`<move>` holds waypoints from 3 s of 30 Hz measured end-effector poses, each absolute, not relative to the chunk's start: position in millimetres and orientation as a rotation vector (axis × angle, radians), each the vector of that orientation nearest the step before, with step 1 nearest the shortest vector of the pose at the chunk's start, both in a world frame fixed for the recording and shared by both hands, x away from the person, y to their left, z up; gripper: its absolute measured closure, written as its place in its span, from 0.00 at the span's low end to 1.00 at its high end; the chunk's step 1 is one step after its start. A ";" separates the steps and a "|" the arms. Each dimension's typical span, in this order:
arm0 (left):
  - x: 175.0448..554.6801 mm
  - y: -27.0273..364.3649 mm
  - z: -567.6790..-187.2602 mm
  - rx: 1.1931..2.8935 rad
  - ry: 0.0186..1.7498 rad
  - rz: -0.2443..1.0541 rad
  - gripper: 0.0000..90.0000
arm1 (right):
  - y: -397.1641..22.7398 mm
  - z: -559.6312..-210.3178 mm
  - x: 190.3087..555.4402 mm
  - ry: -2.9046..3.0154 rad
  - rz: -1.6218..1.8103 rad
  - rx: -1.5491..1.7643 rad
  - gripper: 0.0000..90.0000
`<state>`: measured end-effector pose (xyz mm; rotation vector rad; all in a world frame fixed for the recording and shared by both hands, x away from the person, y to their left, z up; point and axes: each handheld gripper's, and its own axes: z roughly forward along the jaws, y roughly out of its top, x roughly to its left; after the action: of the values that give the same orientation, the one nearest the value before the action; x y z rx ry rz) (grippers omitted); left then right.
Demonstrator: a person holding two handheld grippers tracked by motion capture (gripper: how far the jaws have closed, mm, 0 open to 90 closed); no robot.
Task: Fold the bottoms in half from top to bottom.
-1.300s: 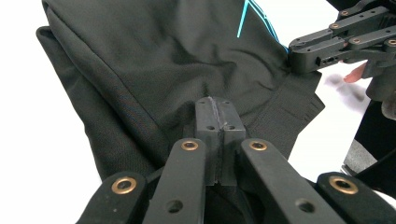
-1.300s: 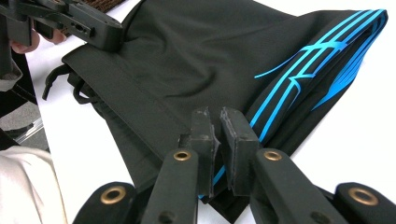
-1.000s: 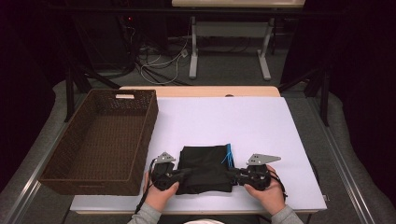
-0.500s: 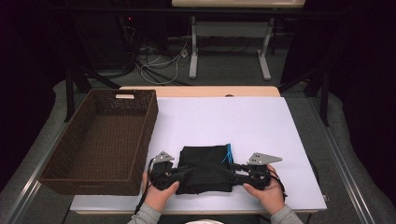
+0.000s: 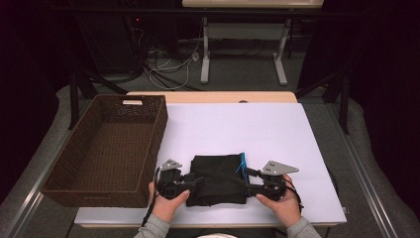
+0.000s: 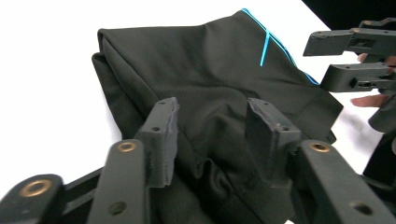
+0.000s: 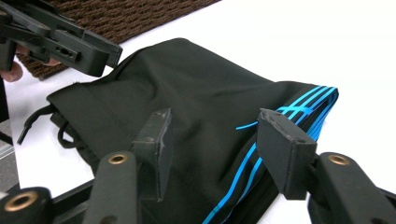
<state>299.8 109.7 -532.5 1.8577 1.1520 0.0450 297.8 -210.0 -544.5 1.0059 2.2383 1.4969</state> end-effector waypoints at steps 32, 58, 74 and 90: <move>333.3 116.6 -509.2 1.807 1.205 0.053 0.16 | -186.5 -505.7 335.1 2.234 1.418 1.131 0.19; 336.5 120.1 -545.1 1.799 1.295 -0.067 0.00 | -190.6 -500.1 354.4 2.120 1.367 1.275 0.00; 329.6 109.3 -557.1 1.841 1.284 -0.207 0.07 | -194.1 -500.3 353.6 2.115 1.412 1.286 0.03; 331.6 104.4 -559.3 1.791 1.297 -0.286 0.17 | -193.4 -503.6 355.8 2.109 1.391 1.277 0.08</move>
<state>331.6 104.4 -559.3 1.7909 1.2968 -0.2857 355.8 -193.4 -503.6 1.2772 2.1094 1.3909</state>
